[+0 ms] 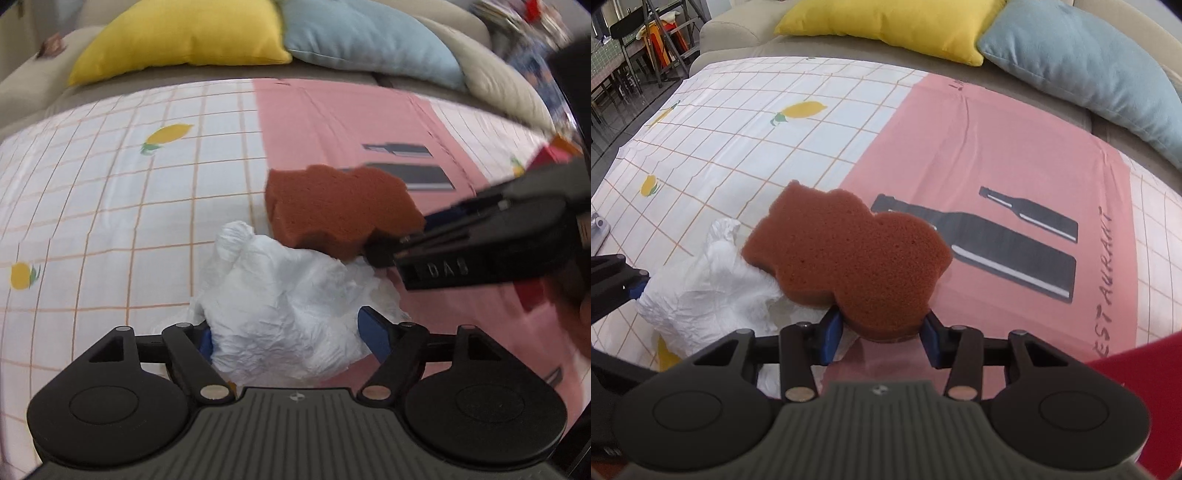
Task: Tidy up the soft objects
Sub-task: 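Grasp the brown sponge with the right tool while the left tool holds the plastic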
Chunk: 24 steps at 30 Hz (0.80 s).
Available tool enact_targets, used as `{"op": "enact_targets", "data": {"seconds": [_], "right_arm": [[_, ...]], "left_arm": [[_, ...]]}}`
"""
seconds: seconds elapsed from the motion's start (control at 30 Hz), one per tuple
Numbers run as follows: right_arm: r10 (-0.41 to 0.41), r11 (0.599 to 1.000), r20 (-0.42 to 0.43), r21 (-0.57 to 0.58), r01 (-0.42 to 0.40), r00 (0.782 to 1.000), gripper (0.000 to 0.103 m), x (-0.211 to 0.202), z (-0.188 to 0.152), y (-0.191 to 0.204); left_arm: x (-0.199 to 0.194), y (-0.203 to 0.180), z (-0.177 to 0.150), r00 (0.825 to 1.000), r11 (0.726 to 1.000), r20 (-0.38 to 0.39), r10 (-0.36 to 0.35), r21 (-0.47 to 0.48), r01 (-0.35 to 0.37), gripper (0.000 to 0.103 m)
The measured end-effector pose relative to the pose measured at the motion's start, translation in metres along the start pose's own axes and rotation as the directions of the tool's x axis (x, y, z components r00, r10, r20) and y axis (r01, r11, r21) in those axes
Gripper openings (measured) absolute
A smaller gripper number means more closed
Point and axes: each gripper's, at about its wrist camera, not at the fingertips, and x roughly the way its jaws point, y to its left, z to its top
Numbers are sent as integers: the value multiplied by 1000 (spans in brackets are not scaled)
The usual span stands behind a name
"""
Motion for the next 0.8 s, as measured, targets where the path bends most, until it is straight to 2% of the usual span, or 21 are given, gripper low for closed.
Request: {"op": "enact_targets", "data": {"seconds": [0.1, 0.2, 0.33, 0.4, 0.47, 0.5, 0.57, 0.67, 0.8], "right_arm": [[10, 1000, -16, 8, -10, 1000, 45, -2, -1, -2], [11, 1000, -25, 11, -10, 1000, 45, -2, -3, -1], [8, 1000, -31, -1, -9, 999, 43, -3, -9, 3], [6, 1000, -29, -4, -6, 1000, 42, -5, -12, 3], [6, 1000, -27, 5, -6, 1000, 41, -7, -14, 2], [5, 1000, -25, 8, -5, 1000, 40, -8, -15, 1], [2, 1000, -18, 14, -1, 1000, 39, -11, -16, 1], [-6, 1000, -2, 24, 6, 1000, 39, -19, -20, -1], [-9, 999, 31, 31, 8, 999, 39, -36, -26, -7]], "left_arm": [[5, -17, -2, 999, 996, -11, 30, 82, -29, 90], [10, -28, -7, 997, 990, -17, 77, 122, -74, 93], [11, -25, -8, 996, 995, -16, 92, 40, -92, 88], [10, -27, -9, 994, 993, -4, 108, 43, -108, 81], [7, -32, -10, 994, 992, 8, 113, 57, -113, 62], [6, -37, -11, 993, 990, 13, 118, 71, -119, 57], [3, -47, -13, 990, 986, 22, 139, 93, -140, 40], [0, -56, -17, 984, 979, 36, 175, 100, -178, 28], [-18, -55, -20, 979, 981, 79, 189, 27, -191, 23]]}}
